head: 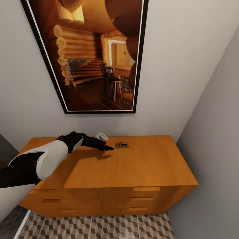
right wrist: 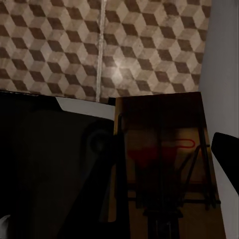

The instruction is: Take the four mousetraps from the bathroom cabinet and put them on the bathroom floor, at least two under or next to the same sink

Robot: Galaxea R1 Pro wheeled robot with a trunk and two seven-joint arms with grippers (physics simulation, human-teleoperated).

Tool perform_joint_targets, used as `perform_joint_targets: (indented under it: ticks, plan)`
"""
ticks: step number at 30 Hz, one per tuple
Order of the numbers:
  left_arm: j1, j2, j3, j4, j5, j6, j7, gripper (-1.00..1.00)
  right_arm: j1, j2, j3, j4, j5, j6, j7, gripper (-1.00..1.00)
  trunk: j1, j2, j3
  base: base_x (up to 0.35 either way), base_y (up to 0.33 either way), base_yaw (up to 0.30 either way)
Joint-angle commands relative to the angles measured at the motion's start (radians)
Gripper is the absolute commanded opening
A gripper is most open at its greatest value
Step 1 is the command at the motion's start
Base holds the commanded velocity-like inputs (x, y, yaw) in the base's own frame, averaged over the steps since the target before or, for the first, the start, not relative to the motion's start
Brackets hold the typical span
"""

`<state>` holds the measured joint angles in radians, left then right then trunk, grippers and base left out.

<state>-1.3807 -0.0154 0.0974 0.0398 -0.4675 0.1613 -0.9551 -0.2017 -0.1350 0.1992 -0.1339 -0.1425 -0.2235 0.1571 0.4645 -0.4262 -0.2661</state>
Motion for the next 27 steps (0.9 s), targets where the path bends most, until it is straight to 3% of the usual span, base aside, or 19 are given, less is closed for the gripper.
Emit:
perform_joint_targets:
  ticks: [1, 27]
  plan:
    - [-0.001, 0.000, 0.008, 0.002, -0.003, 0.011, -0.002, 1.00, -0.001, -0.001, 0.007, 0.001, -0.011, -0.004, 0.004, -1.00, 0.001, -0.002, -0.002, 0.162, 0.000, 0.000]
    - [-0.001, -0.001, 0.008, 0.002, -0.003, 0.011, -0.002, 1.00, -0.001, 0.000, 0.007, 0.001, -0.011, -0.003, 0.005, -1.00, 0.001, -0.002, -0.004, 0.026, 0.000, 0.000]
